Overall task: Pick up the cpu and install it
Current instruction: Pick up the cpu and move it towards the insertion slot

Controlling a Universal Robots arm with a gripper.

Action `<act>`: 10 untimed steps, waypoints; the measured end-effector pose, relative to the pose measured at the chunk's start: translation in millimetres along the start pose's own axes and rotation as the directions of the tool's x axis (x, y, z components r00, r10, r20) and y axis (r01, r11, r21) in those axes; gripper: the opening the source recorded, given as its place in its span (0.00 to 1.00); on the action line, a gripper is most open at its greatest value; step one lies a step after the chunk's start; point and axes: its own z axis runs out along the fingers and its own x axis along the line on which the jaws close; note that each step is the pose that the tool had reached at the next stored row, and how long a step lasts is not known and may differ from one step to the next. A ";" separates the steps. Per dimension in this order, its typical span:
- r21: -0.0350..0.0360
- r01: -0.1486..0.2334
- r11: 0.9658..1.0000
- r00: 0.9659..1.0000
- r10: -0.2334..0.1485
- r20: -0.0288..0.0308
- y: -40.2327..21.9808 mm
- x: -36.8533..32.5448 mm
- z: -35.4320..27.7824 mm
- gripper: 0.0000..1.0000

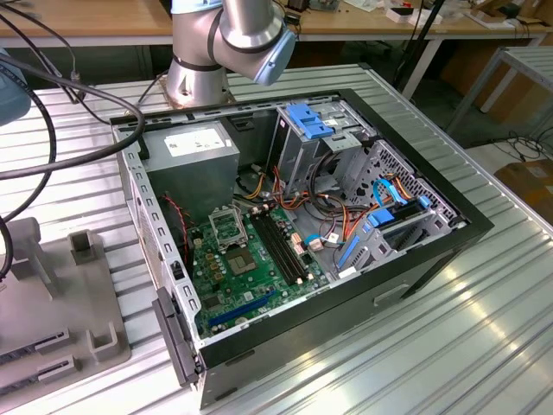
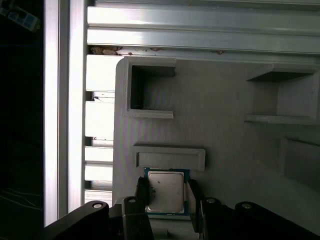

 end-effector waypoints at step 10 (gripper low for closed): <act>0.000 0.000 1.000 1.000 0.000 0.000 0.1 -0.1 2.5 0.51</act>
